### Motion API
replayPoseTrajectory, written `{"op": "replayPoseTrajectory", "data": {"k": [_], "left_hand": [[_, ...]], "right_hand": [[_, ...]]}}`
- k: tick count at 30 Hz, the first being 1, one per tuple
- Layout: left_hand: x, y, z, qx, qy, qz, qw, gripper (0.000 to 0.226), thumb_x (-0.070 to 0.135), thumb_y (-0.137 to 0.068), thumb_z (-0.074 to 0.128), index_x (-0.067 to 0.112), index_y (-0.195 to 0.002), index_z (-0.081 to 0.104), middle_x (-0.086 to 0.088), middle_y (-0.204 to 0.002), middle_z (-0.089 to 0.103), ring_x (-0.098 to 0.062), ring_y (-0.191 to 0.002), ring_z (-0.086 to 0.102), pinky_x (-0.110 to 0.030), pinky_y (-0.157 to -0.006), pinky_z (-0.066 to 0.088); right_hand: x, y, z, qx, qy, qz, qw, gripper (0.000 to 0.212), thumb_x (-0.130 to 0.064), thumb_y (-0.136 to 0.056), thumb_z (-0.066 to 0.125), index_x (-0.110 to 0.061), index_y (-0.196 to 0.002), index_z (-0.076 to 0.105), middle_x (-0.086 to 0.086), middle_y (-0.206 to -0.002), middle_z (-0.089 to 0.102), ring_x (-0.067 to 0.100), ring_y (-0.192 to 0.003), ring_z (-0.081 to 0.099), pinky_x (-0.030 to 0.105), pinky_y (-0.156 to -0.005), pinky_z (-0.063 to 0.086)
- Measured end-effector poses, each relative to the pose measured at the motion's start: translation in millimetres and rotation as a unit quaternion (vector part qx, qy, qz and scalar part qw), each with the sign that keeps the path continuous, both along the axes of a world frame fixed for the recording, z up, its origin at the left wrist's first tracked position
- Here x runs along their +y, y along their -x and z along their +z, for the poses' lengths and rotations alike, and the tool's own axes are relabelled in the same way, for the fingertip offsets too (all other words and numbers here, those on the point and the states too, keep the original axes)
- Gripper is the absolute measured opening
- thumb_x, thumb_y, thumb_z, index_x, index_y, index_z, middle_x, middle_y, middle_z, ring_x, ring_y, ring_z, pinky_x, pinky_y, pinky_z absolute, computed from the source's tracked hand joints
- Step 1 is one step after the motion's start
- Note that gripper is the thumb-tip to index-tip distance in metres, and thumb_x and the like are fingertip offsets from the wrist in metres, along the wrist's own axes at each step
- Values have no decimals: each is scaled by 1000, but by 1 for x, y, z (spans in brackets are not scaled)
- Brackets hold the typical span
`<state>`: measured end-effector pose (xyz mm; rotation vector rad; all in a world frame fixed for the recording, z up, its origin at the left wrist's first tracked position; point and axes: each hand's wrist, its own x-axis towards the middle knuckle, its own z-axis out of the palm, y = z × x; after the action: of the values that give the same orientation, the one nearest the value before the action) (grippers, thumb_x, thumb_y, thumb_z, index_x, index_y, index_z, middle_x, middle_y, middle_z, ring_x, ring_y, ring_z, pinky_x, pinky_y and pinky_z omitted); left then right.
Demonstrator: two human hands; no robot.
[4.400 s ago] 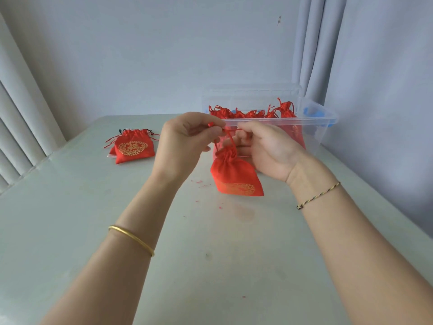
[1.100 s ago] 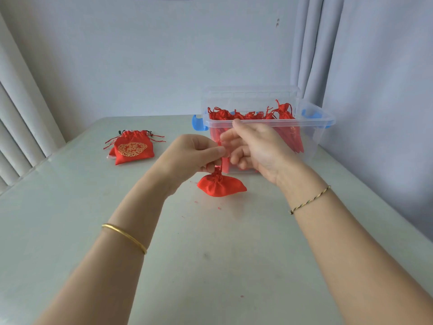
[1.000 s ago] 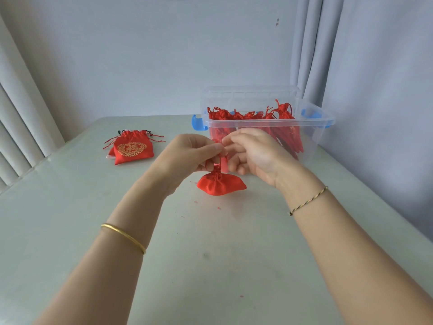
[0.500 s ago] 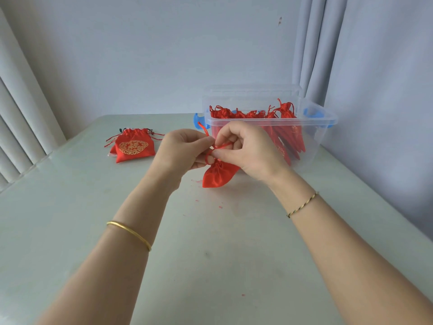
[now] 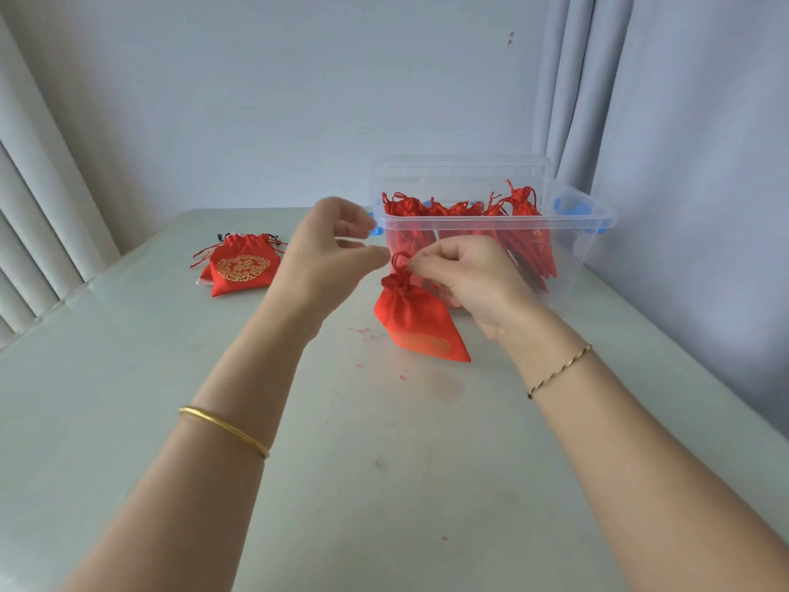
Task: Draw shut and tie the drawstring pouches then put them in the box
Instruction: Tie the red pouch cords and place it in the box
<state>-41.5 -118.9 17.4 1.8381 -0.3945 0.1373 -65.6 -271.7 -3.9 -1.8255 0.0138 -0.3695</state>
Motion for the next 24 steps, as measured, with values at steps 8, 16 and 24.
{"op": "replayPoseTrajectory", "data": {"k": [8, 16, 24], "left_hand": [[-12, 8, -5, -187, -170, 50, 966, 7, 25, -78, 71, 30, -82, 68, 4, -100, 45, -17, -106, 45, -21, -81, 31], [-9, 4, -7, -203, -203, 28, 957, 5, 22, -80, 69, 25, -80, 65, 2, -97, 49, -17, -98, 48, -20, -76, 32], [-3, -7, -10, -178, -173, 68, 966, 6, 10, -89, 50, 9, -84, 54, 9, -70, 48, -10, -64, 43, -21, -55, 32]], "right_hand": [[-4, 0, 3, 63, -157, 70, 983, 18, -6, -85, 60, -7, -67, 58, 8, -61, 48, 3, -34, 30, 17, -38, 21], [-5, 2, 2, 59, -209, 145, 965, 14, -3, -88, 53, -7, -76, 59, -5, -46, 54, 3, -40, 30, 16, -45, 24], [-25, -5, -1, 0, -109, -3, 994, 19, 0, -79, 67, -13, -65, 63, 3, -62, 52, 10, -42, 33, 22, -43, 27]]}}
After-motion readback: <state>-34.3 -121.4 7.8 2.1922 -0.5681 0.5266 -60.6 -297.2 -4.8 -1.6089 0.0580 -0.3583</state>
